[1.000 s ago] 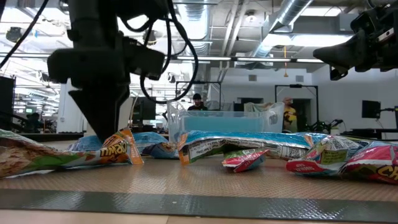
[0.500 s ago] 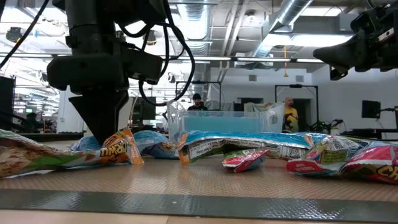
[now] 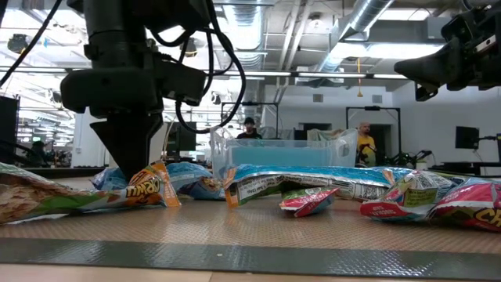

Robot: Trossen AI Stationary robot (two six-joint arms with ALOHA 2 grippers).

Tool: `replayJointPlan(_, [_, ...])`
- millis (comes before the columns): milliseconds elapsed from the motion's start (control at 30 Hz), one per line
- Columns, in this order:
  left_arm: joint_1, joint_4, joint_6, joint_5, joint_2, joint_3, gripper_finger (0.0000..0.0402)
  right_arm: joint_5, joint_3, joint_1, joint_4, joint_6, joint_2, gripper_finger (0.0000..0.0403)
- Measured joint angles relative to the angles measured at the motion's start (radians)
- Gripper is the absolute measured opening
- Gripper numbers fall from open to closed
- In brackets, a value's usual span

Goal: Pick and place Granola Bars by type
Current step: Put the blue granola bar into the bottom transparent bin

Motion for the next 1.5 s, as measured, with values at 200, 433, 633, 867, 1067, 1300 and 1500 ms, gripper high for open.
replayJointPlan(200, [-0.016, -0.004, -0.006, -0.008, -0.036, 0.009, 0.0033, 0.000, 0.000, 0.000, 0.000, 0.000, 0.000, 0.0000])
replayJointPlan(433, [-0.043, -0.008, -0.037, -0.068, -0.125, 0.012, 0.0028, 0.000, 0.000, 0.000, 0.000, 0.000, 0.000, 0.0000])
replayJointPlan(633, [-0.044, 0.003, -0.038, -0.149, -0.209, 0.012, 0.0028, 0.000, 0.000, 0.000, 0.000, 0.000, 0.000, 0.0000])
replayJointPlan(867, [-0.004, 0.059, 0.038, -0.237, -0.289, 0.013, 0.0028, 0.000, 0.000, 0.000, 0.000, 0.000, 0.000, 0.0000])
replayJointPlan(1067, [0.030, 0.093, 0.100, -0.256, -0.313, 0.014, 0.0028, 0.000, 0.000, 0.000, 0.000, 0.000, 0.000, 0.0000])
replayJointPlan(1300, [0.060, 0.106, 0.130, -0.265, -0.313, 0.014, 0.0028, 0.000, 0.000, 0.000, 0.000, 0.000, 0.000, 0.0000])
replayJointPlan(1500, [0.105, 0.178, 0.210, -0.268, -0.313, 0.014, 0.0027, 0.000, 0.000, 0.000, 0.000, 0.000, 0.000, 0.0000])
